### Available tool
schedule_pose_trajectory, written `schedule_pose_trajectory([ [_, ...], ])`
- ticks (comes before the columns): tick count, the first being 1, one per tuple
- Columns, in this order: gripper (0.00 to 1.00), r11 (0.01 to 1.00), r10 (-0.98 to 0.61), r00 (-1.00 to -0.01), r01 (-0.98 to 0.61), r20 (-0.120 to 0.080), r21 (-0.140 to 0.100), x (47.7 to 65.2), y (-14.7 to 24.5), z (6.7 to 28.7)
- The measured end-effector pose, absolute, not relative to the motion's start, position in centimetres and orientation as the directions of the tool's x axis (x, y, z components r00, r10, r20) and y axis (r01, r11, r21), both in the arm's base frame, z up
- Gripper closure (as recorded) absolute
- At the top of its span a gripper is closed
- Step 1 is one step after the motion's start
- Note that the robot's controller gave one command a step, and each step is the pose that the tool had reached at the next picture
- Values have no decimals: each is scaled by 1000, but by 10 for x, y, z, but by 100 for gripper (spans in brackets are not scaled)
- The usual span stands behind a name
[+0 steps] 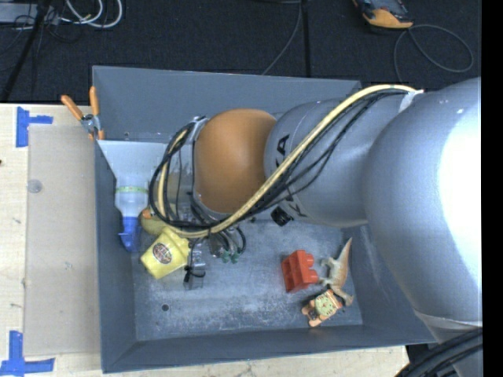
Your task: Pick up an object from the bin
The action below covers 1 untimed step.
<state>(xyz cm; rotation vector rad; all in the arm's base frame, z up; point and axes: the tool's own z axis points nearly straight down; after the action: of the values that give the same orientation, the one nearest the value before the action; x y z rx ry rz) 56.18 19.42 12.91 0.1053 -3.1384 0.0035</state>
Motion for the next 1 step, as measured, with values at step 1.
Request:
schedule_pose_trajectory([
  [1,0,966,-260,-965,-260,-27,2,580,215,100],
])
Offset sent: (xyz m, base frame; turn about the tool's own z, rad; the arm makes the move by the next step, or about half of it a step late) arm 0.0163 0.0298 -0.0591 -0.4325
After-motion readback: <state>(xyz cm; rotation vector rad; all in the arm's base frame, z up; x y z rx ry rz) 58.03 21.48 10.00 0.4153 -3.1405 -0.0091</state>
